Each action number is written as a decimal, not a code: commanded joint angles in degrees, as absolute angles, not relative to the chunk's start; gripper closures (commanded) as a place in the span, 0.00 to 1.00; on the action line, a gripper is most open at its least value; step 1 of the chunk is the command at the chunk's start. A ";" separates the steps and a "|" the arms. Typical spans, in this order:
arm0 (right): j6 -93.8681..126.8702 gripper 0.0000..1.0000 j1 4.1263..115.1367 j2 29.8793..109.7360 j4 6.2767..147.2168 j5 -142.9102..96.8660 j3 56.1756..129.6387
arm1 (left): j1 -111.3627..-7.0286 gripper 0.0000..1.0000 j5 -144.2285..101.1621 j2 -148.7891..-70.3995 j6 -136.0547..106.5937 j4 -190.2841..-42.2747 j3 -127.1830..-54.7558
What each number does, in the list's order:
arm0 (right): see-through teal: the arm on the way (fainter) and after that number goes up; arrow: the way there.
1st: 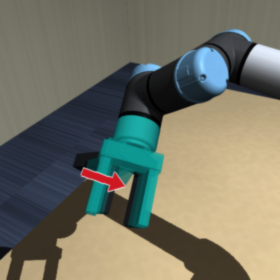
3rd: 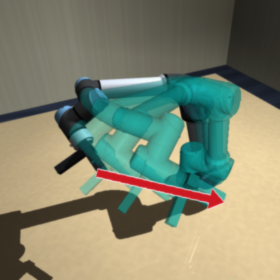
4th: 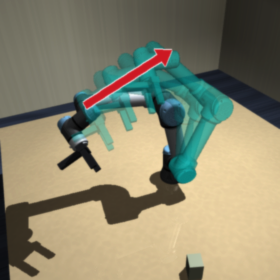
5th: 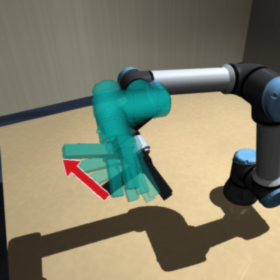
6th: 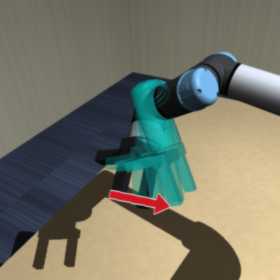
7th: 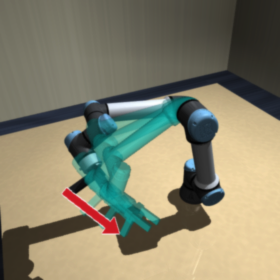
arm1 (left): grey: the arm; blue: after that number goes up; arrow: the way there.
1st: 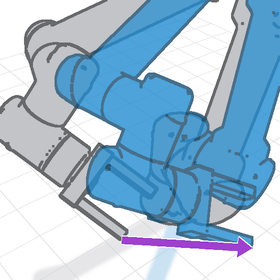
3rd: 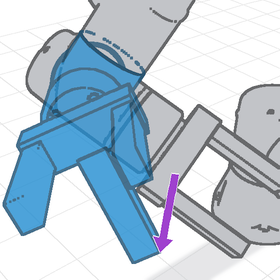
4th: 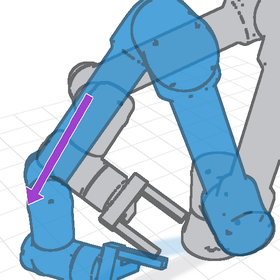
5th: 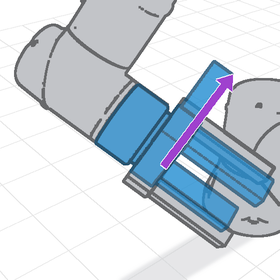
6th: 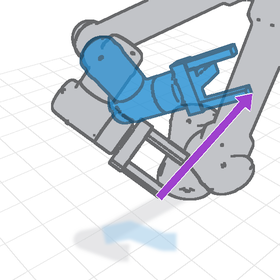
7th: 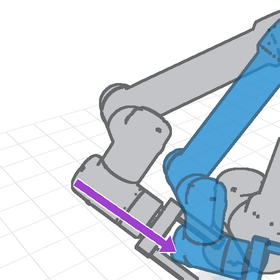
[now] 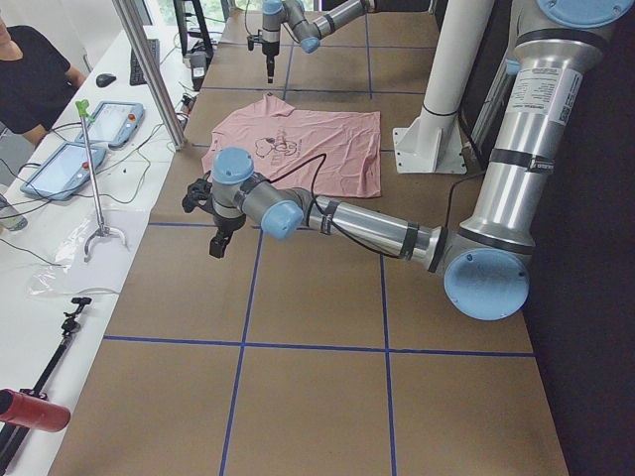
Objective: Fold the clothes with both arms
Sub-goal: 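Move the right gripper to the sleeve nearest it and grasp it, then fold the grasped sleeve inward over the shirt body with the right gripper, then reach the left gripper to the other sleeve while the right gripper withdraws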
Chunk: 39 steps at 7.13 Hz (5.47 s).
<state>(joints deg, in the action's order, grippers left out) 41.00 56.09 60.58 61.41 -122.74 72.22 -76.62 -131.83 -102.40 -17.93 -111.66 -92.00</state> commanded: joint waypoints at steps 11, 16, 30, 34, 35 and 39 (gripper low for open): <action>40.78 1.00 53.00 56.34 61.26 -121.81 66.01 | -76.55 0.00 -131.92 -103.18 -19.95 -111.18 -92.72; 41.48 1.00 53.52 55.63 61.17 -131.72 76.08 | -76.64 0.00 -131.84 -103.10 -19.86 -111.18 -92.64; 61.61 0.00 46.30 37.78 81.26 -120.21 73.05 | -61.49 0.00 -118.36 -111.26 -53.00 -111.71 -91.67; 60.91 0.00 52.82 57.10 86.13 -129.11 93.49 | -50.54 0.01 -103.80 -121.01 -67.59 -122.65 -74.67; 60.91 0.00 53.08 57.56 86.13 -129.11 93.69 | -49.67 0.03 -102.32 -122.42 -67.59 -126.18 -70.36; 60.73 0.00 53.26 58.54 86.04 -128.58 93.51 | -47.55 0.11 -99.14 -124.28 -67.06 -129.11 -65.22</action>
<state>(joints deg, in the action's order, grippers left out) 60.71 53.22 58.50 86.05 -128.69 93.47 -47.96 -99.27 -124.23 -67.14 -128.57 -65.83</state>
